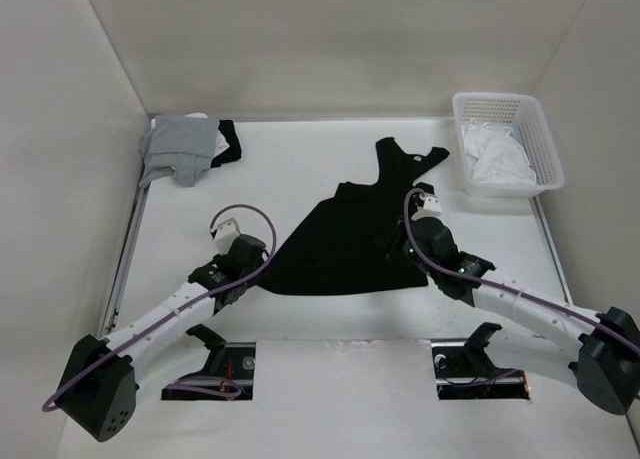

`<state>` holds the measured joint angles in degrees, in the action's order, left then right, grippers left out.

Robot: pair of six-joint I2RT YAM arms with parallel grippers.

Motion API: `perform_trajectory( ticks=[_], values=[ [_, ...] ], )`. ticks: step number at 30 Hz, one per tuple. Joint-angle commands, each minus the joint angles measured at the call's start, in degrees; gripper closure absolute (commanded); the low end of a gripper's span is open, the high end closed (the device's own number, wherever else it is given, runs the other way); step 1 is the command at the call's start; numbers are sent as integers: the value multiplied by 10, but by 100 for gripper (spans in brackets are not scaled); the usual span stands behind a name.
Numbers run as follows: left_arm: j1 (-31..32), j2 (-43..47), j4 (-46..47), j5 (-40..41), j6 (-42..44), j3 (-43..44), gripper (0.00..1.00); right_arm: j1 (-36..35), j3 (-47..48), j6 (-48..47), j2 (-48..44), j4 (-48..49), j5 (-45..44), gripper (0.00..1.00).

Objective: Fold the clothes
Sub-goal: Flatten the tank top out

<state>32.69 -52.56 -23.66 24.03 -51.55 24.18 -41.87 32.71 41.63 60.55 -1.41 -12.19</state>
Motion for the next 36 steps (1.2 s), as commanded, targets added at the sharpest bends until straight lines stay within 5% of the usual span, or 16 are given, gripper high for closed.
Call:
perform_trajectory(
  ticks=[1, 9, 18, 24, 36],
  values=[
    [2, -14, -46, -16, -42, 4, 54, -6, -26, 4, -31, 44, 2, 70],
    [14, -54, -38, -29, -29, 14, 66, -5, -52, 4, -40, 68, 12, 69],
    [4, -98, 2, -27, -11, 12, 62, -8, -53, 10, -50, 69, 12, 69],
    [1, -101, 8, -41, -7, 10, 83, -12, -50, 14, -48, 69, 10, 69],
    [0, -55, -20, -55, -12, 15, 99, -8, -48, 10, -72, 54, 6, 68]
  ],
)
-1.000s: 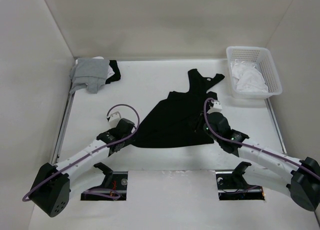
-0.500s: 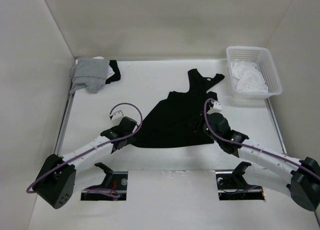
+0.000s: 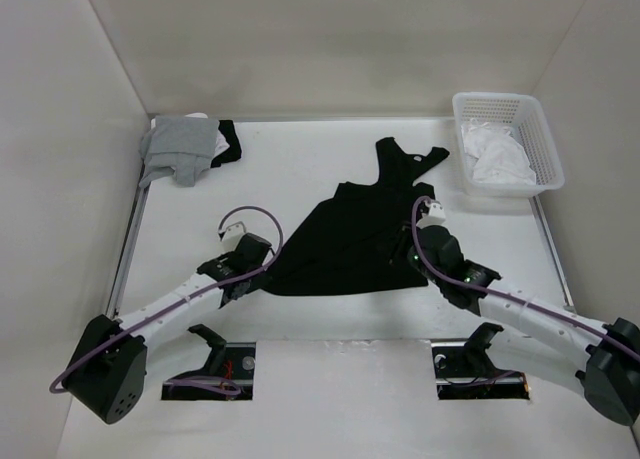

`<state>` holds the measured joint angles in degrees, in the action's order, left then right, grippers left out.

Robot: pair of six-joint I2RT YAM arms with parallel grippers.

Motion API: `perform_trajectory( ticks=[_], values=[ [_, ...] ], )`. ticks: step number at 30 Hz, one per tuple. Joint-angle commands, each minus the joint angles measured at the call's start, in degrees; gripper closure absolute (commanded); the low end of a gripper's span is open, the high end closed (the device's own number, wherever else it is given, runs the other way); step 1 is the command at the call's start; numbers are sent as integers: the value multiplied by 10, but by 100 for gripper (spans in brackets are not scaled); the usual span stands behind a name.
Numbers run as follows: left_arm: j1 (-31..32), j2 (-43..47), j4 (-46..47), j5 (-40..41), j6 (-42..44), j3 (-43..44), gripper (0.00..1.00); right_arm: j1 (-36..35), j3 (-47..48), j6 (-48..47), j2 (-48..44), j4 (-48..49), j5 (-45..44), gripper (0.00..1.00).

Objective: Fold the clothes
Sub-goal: Flatten the tank top out

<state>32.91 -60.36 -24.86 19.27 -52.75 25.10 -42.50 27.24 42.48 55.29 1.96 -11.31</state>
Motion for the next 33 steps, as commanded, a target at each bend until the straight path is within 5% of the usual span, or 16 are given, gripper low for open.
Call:
perform_trajectory(
  ticks=[1, 10, 23, 33],
  values=[
    [-4, 30, -11, -8, 0, 9, 100, 0, 3, 1, -23, 18, -5, 68],
    [-49, 181, -12, 31, 24, 85, 100, 22, -32, 50, -44, -71, -65, 60],
    [-150, 265, 71, -18, 66, 24, 100, -59, -20, 211, 7, -262, -152, 58],
    [-142, 268, 125, -69, 65, -15, 100, -72, -7, 231, 71, -241, -135, 58]
  ],
)
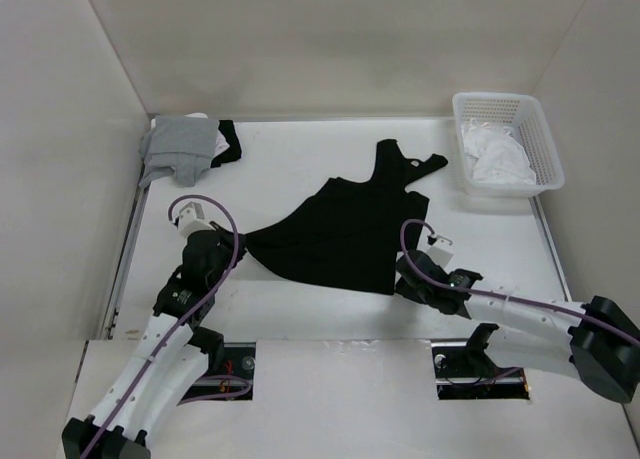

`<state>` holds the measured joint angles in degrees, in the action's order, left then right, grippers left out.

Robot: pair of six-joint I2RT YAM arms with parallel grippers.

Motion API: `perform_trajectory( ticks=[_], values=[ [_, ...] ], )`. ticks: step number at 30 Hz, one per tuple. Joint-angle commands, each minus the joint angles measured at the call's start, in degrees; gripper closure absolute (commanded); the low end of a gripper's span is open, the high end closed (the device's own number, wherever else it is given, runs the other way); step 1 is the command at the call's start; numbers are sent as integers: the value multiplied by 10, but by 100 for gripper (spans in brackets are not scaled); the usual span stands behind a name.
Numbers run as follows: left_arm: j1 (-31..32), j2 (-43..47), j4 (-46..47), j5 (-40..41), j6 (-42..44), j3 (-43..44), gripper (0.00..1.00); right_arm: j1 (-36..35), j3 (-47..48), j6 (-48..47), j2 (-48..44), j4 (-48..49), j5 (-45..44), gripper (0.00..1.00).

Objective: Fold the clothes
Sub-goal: Flatten the tank top out

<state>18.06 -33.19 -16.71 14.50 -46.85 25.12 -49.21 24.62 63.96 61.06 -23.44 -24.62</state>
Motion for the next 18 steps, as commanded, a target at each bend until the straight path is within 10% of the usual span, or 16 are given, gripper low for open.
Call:
perform_trajectory(
  ticks=[1, 18],
  values=[
    [7, -6, 47, -22, 5, -17, 100, -7, 22, 15, 17, 23, 5, 58],
    [10, -21, 59, -28, -4, -19, 100, -28, 4, 7, 31, 36, 68, 67]
  ],
)
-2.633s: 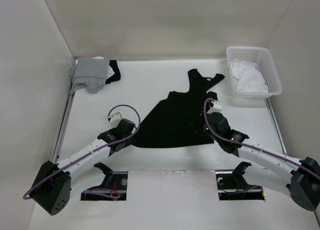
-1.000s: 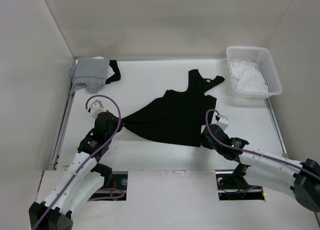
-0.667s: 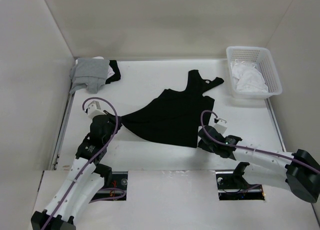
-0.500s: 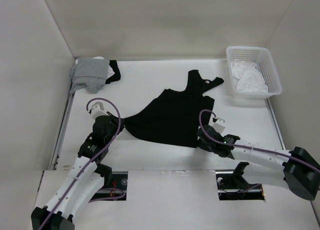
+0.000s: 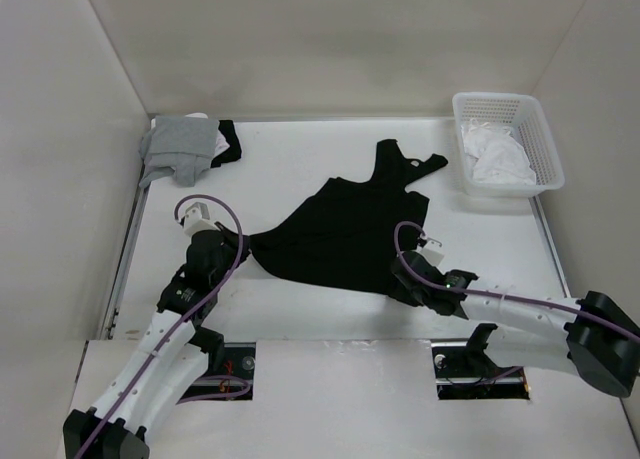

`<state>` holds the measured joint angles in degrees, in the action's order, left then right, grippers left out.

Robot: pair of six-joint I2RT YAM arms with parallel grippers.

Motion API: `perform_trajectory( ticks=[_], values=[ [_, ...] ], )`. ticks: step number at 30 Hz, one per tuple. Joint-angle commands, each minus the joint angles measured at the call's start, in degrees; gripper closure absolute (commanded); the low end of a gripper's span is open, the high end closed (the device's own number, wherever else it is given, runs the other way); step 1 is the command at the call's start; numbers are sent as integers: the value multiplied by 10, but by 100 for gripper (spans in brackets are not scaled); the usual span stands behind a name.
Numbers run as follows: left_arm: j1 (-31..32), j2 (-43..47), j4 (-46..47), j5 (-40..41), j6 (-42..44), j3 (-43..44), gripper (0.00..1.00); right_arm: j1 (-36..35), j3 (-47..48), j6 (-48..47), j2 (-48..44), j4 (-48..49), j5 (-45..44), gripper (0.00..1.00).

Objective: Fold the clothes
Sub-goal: Flatten the tank top out

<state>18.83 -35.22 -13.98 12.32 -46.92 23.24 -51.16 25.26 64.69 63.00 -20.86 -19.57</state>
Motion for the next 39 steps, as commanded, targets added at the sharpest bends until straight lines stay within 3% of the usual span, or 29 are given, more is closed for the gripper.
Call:
perform_trajectory(
  ticks=[1, 6, 11, 18, 23, 27, 31, 36, 39],
  values=[
    [3, -1, 32, -5, -5, -1, 100, -8, 0, -3, 18, 12, 19, 67],
    [5, 0, 34, -5, -7, 0, 100, -8, 0, 4, 22, 13, 2, 73],
    [10, -2, 34, -3, -8, 6, 100, 2, -6, 8, 3, 14, -14, 72],
    [15, -4, 43, 0, -9, 15, 100, 7, -19, 4, -24, 21, -16, 95],
    [19, 9, 48, 10, -3, 63, 100, -18, 29, -31, -137, -43, -77, 100],
    [28, 25, 66, 49, -5, 162, 100, -77, 189, -101, -240, -191, -177, 100],
    [66, 16, 134, 90, 11, 273, 100, -157, 413, -192, -252, -280, -290, 100],
    [91, 19, 176, 147, 90, 412, 100, -306, 627, -324, -192, -270, -435, 100],
    [90, 5, 191, 150, 126, 482, 100, -405, 739, -453, -133, -200, -533, 100]
  ],
)
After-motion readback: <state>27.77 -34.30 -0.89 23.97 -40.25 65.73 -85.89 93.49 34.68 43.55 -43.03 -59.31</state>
